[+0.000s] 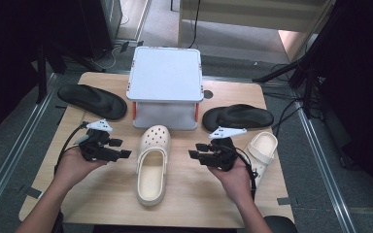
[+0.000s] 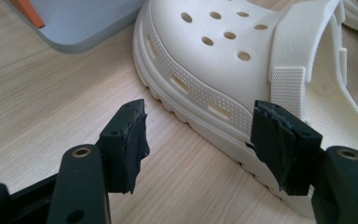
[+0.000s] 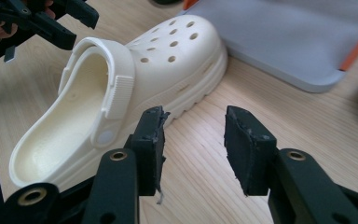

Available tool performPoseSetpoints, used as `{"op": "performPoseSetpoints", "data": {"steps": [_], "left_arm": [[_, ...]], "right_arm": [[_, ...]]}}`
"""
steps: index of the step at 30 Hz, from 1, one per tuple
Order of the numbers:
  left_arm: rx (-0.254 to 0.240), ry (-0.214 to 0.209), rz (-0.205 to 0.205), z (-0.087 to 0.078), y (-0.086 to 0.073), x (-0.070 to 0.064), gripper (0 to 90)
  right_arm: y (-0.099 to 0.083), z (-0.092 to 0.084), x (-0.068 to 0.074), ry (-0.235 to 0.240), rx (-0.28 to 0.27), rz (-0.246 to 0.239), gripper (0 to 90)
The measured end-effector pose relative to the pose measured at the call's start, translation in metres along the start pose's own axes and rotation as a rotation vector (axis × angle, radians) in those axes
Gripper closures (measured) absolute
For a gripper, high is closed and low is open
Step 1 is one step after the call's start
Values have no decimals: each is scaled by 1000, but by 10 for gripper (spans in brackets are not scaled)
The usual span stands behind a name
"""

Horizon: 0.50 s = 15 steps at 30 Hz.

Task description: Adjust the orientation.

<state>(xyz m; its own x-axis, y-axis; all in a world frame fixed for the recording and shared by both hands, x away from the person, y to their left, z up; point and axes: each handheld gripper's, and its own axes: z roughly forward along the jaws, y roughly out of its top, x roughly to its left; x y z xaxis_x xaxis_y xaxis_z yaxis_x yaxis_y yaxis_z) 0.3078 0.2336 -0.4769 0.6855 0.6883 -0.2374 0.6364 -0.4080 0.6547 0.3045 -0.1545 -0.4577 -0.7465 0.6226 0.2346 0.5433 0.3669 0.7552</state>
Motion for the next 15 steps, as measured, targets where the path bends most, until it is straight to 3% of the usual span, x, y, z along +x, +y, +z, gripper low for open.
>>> {"op": "performPoseSetpoints", "data": {"steps": [7,15], "left_arm": [[8,-3,-2,4,7,6,367],[0,-10,-1,10,14,9,372]], "right_arm": [[-9,-33,-13,-55,-12,43,649],[-36,-66,-21,-134,-8,75,691]]}}
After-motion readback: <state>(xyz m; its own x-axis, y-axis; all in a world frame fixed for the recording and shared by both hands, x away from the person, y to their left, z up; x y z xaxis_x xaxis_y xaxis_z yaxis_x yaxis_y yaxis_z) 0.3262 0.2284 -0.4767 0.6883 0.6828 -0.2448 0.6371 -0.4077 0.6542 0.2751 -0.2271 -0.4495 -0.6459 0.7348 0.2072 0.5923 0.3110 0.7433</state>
